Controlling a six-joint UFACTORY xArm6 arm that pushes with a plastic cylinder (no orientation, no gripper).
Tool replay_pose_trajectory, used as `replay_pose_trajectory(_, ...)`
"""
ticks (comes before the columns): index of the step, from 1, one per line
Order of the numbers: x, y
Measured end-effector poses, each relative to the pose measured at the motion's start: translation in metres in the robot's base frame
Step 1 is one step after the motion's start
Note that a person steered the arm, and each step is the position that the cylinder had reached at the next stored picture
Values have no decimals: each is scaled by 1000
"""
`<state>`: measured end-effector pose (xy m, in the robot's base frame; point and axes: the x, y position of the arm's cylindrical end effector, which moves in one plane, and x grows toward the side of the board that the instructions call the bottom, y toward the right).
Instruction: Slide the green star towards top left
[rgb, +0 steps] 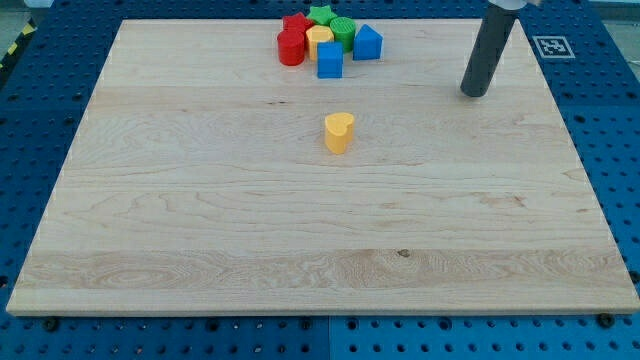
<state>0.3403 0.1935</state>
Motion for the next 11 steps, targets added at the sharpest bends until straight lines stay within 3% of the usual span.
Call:
replay_pose_trajectory(4,-149,-61)
replay_pose_trajectory(5,-149,-74)
replay_pose_trajectory(8,-148,-188)
replay_pose_trajectory(11,-146,-243)
